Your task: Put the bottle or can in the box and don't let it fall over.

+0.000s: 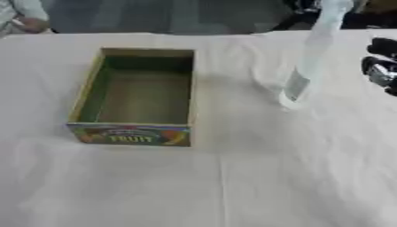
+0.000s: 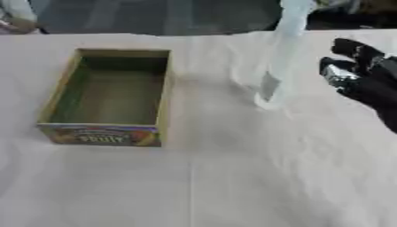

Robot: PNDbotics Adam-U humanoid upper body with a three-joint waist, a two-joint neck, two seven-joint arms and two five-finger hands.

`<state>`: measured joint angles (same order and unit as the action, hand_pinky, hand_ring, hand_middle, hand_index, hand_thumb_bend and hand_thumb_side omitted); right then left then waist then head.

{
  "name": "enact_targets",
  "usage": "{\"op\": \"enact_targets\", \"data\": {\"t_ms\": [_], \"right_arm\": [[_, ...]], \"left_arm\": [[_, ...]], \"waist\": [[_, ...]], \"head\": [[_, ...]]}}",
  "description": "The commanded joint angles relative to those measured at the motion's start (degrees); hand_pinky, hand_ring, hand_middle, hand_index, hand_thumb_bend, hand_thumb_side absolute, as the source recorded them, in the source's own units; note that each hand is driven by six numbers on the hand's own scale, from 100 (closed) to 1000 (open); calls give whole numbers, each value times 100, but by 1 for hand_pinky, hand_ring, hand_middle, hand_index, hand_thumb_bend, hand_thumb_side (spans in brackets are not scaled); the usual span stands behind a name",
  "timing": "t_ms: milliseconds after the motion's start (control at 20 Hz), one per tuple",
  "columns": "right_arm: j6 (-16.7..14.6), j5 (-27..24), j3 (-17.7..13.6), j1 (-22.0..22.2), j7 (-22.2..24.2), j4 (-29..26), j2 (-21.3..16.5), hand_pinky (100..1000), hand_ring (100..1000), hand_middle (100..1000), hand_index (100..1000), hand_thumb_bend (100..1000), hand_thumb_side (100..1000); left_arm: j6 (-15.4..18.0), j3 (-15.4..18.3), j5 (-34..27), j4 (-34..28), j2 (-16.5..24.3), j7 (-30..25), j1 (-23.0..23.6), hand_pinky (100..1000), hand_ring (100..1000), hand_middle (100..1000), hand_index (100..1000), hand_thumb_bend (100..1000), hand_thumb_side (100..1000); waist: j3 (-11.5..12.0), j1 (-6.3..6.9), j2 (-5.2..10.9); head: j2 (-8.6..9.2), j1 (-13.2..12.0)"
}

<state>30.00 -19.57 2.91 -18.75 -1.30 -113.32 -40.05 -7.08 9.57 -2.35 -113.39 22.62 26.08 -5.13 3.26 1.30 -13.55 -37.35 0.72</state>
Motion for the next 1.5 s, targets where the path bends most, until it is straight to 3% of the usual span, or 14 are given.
{"op": "enact_targets", "data": {"t_ms": [50, 600, 1500], "right_arm": [[166, -67, 6, -181, 70, -40, -144, 971, 1000, 1000, 1000, 100, 387], [117, -15, 113, -766, 483, 1124, 48, 972, 1000, 1000, 1000, 100, 387], [110, 14, 166, -1252, 667, 1470, 114, 976, 1000, 1000, 1000, 100, 387]], "left_arm": [[-1, 34, 29, -80, 74, -31, -67, 1000, 742, 683, 868, 100, 578], [-7, 8, 22, -51, 73, -169, -81, 1000, 720, 645, 831, 100, 574], [-6, -12, -4, -33, 6, -188, -88, 1000, 716, 638, 826, 100, 574]], "waist": [[24, -2, 129], [126, 30, 91], [163, 57, -13]], "head": [[101, 57], [164, 119], [264, 143]]}}
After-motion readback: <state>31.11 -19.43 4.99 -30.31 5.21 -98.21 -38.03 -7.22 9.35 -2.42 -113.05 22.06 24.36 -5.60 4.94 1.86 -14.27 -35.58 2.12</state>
